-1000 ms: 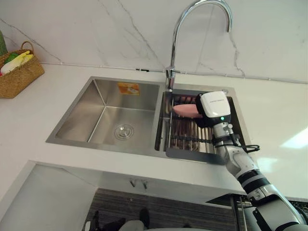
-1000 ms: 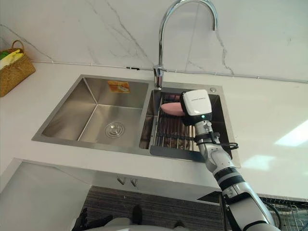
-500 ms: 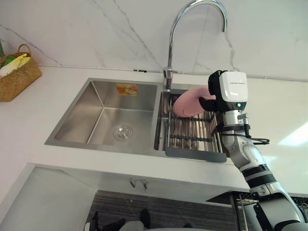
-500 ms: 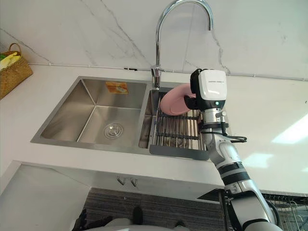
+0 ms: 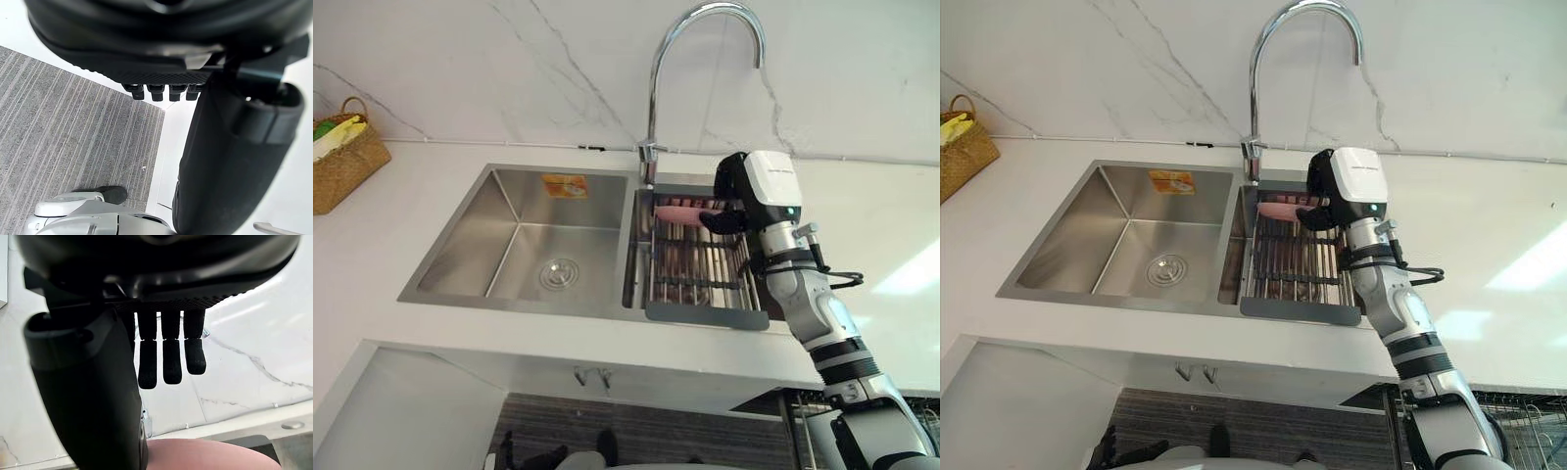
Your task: Walk over to the sink, pick up the cup, carry it to the dishwasher, place the cup inside the dishwasher, then close the dishwasher door
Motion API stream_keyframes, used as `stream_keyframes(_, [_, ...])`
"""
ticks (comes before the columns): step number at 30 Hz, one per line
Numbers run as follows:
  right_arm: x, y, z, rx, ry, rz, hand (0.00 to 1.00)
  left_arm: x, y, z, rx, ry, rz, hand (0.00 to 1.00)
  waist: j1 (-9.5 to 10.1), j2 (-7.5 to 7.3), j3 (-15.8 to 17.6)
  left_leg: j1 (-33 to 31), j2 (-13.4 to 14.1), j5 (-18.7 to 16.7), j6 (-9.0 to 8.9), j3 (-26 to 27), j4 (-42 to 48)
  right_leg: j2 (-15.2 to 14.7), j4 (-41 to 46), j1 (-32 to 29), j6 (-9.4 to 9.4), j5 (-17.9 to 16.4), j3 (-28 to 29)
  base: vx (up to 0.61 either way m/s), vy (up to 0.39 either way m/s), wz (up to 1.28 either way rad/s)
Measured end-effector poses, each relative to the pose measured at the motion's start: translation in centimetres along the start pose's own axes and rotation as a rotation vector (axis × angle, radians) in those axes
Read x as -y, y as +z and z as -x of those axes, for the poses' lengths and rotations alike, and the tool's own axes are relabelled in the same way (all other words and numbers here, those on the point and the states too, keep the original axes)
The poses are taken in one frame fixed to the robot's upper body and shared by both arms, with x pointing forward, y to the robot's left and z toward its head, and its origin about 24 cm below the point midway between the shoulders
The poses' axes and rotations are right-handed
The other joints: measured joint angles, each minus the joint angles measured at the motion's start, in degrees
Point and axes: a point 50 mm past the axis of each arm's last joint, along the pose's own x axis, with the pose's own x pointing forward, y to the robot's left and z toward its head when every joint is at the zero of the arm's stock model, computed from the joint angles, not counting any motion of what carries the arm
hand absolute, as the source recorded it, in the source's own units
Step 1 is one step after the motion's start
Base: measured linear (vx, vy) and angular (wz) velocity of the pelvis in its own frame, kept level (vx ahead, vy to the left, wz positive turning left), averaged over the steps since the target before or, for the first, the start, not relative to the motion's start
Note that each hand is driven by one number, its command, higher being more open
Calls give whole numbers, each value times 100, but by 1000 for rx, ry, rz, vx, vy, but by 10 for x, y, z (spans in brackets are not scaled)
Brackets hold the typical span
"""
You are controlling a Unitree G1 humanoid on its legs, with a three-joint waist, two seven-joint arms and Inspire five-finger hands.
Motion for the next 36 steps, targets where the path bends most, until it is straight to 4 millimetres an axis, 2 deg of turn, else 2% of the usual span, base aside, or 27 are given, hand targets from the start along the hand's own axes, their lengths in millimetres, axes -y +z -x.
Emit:
stream_keyframes(13, [-2,0,2,-3,41,2,100,-3,0,0,1,6,-3,100,-11,-68,11,27,0,-1,2,-1,0,-3,0,25,3,-1,-9,0,0,0])
stream_keyframes(16, [-3,2,8,-2,54,-2,100,-4,0,-1,2,8,-4,100,-9,-96,19,31,-1,-3,4,-2,0,-4,0,31,8,-5,-6,0,0,0])
stream_keyframes(24, [-20,1,26,-20,174,-9,100,-4,0,-1,1,9,-5,100,-42,-113,29,31,-3,-8,6,0,0,-6,0,31,14,-10,-6,0,0,0])
stream_keyframes(36, [-38,3,39,-35,273,-7,100,-4,0,-1,1,9,-6,100,-78,-114,29,41,-2,-10,5,4,0,-6,0,40,14,-11,1,0,0,0])
